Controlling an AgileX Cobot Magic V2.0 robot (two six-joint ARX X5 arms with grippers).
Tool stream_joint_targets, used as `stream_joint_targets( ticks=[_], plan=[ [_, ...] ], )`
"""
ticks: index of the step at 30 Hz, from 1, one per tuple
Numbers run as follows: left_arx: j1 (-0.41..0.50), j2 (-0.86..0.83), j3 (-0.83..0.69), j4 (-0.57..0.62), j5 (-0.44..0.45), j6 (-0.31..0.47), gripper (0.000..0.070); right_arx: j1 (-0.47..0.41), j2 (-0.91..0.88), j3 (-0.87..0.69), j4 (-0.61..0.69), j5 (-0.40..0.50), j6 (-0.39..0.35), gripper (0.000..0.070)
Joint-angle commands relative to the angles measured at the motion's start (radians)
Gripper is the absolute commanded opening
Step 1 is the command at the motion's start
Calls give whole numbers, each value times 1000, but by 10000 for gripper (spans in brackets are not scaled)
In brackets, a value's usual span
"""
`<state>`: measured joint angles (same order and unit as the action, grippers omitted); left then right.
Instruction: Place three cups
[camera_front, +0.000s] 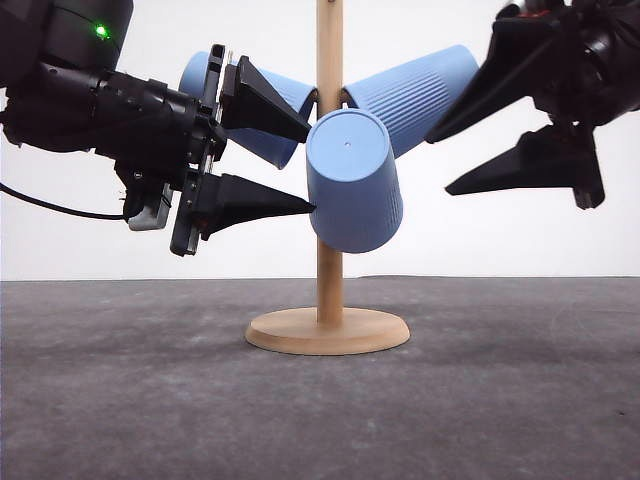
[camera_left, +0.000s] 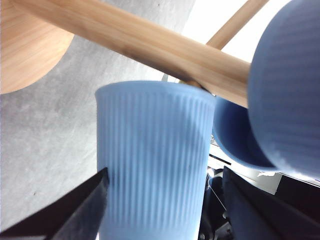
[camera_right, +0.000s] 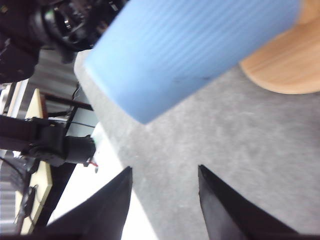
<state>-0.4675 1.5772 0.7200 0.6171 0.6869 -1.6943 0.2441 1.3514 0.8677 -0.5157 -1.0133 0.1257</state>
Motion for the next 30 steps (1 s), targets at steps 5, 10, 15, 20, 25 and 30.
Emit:
stream_joint_targets(
  ticks=[5,10,15,20,25,30],
  plan=[
    [0,2,10,12,52,13,418,8,12,11,-11,0,20,264],
    [0,2,10,11,84,35,418,8,12,11,-25,0,17,264],
    [0,0,10,7,129,80,417,8,12,11,-44,0,9,265],
    [0,-22,10,0,154,146,381,8,12,11,-75,0,-7,265],
    [0,-74,10,-68,170,220,377,8,12,11,-90,0,-14,265],
    [2,-163,10,-302,166,408,375,7,12,11,-91,0,-20,265]
  ],
)
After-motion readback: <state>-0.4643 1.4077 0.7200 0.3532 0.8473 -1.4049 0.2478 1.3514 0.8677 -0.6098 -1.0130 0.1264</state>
